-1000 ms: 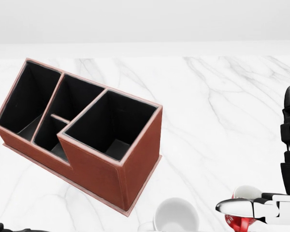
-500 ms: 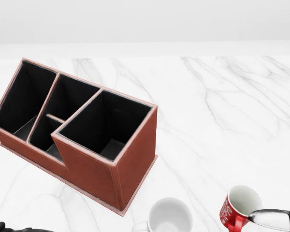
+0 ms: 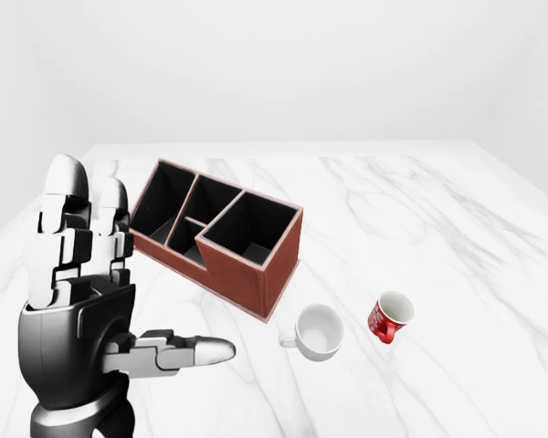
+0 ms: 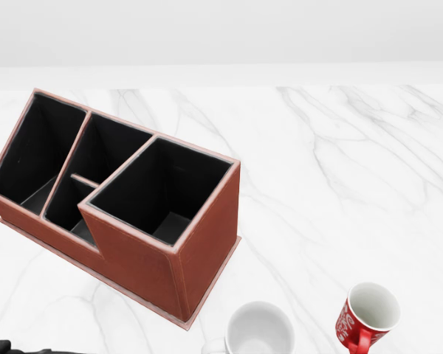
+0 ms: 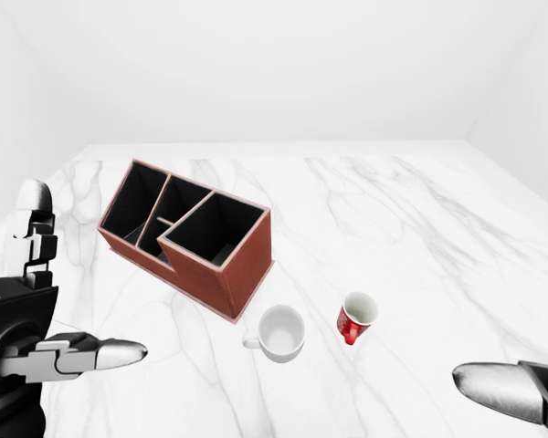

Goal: Pick up the red mug and place it to the right of the caddy.

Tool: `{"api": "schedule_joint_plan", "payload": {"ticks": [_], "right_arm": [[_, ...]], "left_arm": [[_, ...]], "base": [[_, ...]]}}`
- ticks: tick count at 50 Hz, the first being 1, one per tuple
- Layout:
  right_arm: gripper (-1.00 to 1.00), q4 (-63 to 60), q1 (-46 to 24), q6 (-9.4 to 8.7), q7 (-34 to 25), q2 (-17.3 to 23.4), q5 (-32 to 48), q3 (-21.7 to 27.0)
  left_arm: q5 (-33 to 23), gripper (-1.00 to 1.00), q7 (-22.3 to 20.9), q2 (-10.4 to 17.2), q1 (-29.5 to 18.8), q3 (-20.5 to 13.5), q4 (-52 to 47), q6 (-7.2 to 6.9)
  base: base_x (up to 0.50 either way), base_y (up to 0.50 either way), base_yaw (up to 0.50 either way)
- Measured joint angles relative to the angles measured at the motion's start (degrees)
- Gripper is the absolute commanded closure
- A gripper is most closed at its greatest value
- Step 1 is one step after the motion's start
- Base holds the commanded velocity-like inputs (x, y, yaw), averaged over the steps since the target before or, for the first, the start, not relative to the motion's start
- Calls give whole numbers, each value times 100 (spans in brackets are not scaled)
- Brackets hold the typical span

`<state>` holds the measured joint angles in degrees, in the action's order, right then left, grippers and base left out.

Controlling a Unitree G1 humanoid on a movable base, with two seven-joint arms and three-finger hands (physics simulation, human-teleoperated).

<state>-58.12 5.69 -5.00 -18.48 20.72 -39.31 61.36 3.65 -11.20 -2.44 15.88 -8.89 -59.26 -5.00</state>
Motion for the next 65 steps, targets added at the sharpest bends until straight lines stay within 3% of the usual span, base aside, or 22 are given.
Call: {"api": "schedule_joint_plan", "payload": {"ticks": [7,15,28,45,65], "right_arm": [[-100,-100,-121,0,-75,623,-9,83],[-100,-152,-239,0,-641,794,705,-125],[-100,-80,-395,0,-2152,467,2696,-606],[-100,267,-601,0,-2152,116,4839,-1533],[-100,939,-123,0,-2152,-702,5912,-2053]], "left_arm": [[78,-100,8,16,14,-53,-38,0],[255,-100,80,103,33,-153,-58,0],[339,-100,144,167,45,-185,-70,0],[347,-100,107,151,27,-237,-73,0],[473,-100,195,241,62,-269,-74,0]], "base": [[0,0,0],[0,0,0],[0,0,0],[0,0,0],[0,0,0]]}}
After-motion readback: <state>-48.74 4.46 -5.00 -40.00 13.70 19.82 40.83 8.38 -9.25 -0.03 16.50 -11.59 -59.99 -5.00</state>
